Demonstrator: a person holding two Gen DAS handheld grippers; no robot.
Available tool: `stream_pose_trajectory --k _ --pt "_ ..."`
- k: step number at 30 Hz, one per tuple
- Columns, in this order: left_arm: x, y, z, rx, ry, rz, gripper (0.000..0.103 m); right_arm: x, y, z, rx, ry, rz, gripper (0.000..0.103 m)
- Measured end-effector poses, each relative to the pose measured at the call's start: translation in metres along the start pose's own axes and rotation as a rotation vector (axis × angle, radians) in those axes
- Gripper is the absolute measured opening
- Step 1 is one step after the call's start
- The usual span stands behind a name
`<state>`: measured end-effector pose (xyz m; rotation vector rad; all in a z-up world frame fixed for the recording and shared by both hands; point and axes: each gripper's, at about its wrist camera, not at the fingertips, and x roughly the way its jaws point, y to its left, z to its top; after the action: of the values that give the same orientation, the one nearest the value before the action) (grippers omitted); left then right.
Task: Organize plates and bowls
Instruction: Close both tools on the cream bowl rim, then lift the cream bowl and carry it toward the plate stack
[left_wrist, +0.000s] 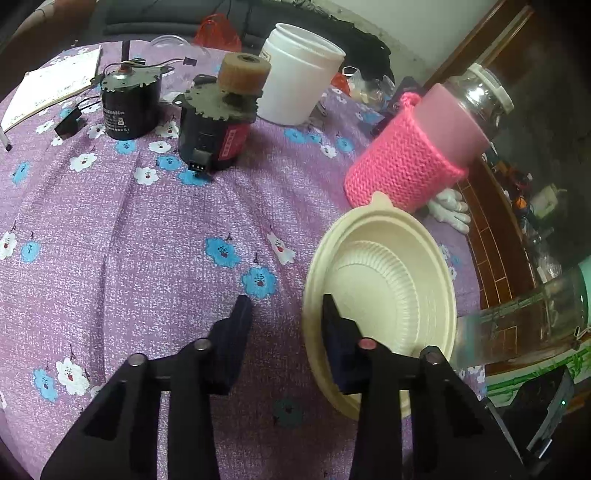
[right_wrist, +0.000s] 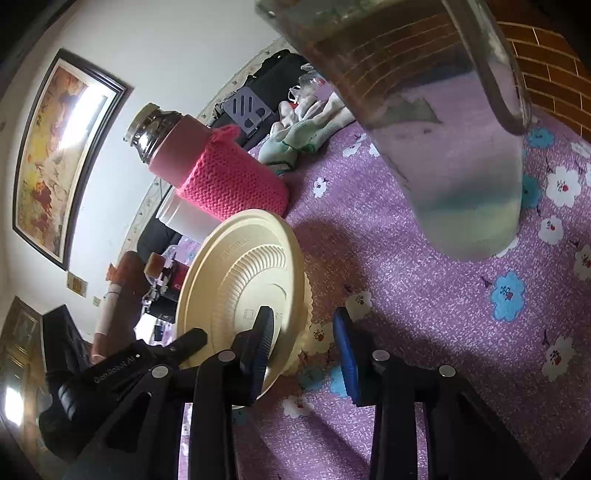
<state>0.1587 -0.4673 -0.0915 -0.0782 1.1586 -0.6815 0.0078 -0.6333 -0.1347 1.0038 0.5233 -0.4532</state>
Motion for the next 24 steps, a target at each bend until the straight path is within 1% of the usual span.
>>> stream_pose_trajectory --k 2,4,5,8,9,11,13,17,24 --pt "-0.001 -0.002 -0.001 0.004 0.001 -0.011 0.023 0.001 0.000 0.000 -0.004 0.001 0.004 0.032" --pt "-0.002 -0.004 -0.002 0.012 0.001 -0.009 0.018 0.001 0.003 0.000 -0.021 -0.002 0.007 0.026" --pt "-0.002 -0.004 -0.002 0.013 0.004 -0.012 0.014 0.001 0.004 0.000 -0.026 -0.002 0.009 0.025" --pt "-0.004 -0.004 -0.002 0.015 0.007 -0.018 0.012 0.002 0.007 0.000 -0.033 0.001 0.019 0.022" --pt "-0.005 -0.004 -0.002 0.016 0.009 -0.023 0.009 0.002 0.007 -0.001 -0.034 0.002 0.020 0.021" --pt "-0.005 -0.006 -0.002 0.021 0.012 -0.024 0.009 0.003 0.007 0.000 -0.031 0.010 0.029 0.020" --pt "-0.006 -0.007 -0.002 0.025 0.011 -0.023 0.007 0.003 0.008 0.000 -0.035 0.012 0.038 0.015" --pt "-0.008 -0.008 -0.003 0.030 0.008 -0.021 0.007 0.002 0.006 -0.001 -0.030 0.015 0.046 0.014" --pt "-0.012 -0.017 -0.008 0.072 -0.030 0.034 0.007 0.002 0.003 -0.001 -0.016 0.023 0.049 0.013"
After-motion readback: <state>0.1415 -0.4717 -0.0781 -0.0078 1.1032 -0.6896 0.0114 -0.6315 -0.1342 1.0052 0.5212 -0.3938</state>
